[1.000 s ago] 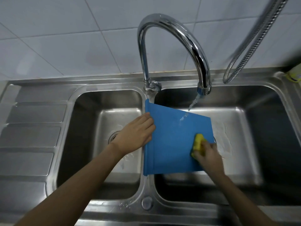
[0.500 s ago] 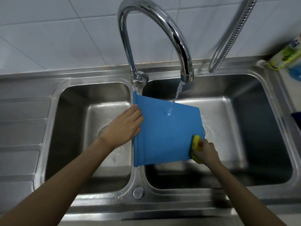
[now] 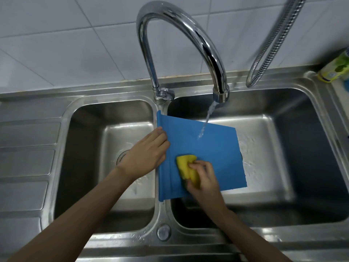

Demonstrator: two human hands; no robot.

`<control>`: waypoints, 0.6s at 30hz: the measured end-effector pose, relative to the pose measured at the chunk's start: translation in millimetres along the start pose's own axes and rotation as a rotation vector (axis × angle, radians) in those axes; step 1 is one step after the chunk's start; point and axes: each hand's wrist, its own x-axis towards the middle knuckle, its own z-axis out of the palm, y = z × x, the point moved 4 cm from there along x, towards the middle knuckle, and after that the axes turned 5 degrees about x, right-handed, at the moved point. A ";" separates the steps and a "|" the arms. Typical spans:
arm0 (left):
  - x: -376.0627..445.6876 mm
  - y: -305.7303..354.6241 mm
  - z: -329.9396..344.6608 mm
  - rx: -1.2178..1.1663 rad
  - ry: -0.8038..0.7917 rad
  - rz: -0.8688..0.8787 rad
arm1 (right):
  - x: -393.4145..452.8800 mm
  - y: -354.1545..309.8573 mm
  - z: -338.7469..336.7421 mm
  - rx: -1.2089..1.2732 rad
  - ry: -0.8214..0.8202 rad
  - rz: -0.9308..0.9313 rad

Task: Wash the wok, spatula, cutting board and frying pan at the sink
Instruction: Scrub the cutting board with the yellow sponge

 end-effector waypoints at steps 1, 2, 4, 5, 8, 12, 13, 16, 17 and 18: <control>1.0 0.5 0.1 0.001 0.003 -0.006 | 2.3 19.3 -8.5 -0.024 0.026 0.049; 1.1 0.9 0.5 0.000 0.004 -0.014 | 4.8 39.9 -19.1 -0.055 0.049 0.132; 0.6 1.5 0.8 -0.001 0.005 -0.027 | 8.7 81.7 -44.8 -0.186 0.060 0.305; 0.6 1.6 0.1 0.004 0.003 -0.032 | 9.6 98.2 -57.1 -0.271 0.029 0.366; 0.6 2.6 -2.9 0.013 -0.013 -0.036 | 11.9 116.0 -75.1 -0.402 -0.041 0.432; 2.2 3.6 -8.4 0.001 -0.021 -0.038 | 23.0 53.7 -36.4 -0.231 -0.029 0.194; 2.2 2.4 -9.5 -0.018 -0.019 -0.037 | 28.1 31.2 -22.5 -0.153 -0.053 0.115; 2.9 -3.9 -11.3 -0.104 -0.032 -0.005 | 50.8 -14.9 3.4 -0.054 -0.092 -0.094; 3.3 -5.9 -11.8 -0.119 -0.043 0.006 | 60.8 -16.4 5.1 -0.045 -0.087 -0.121; 3.4 -7.7 -12.3 -0.131 -0.052 0.015 | 70.8 -12.4 3.3 -0.052 -0.070 -0.132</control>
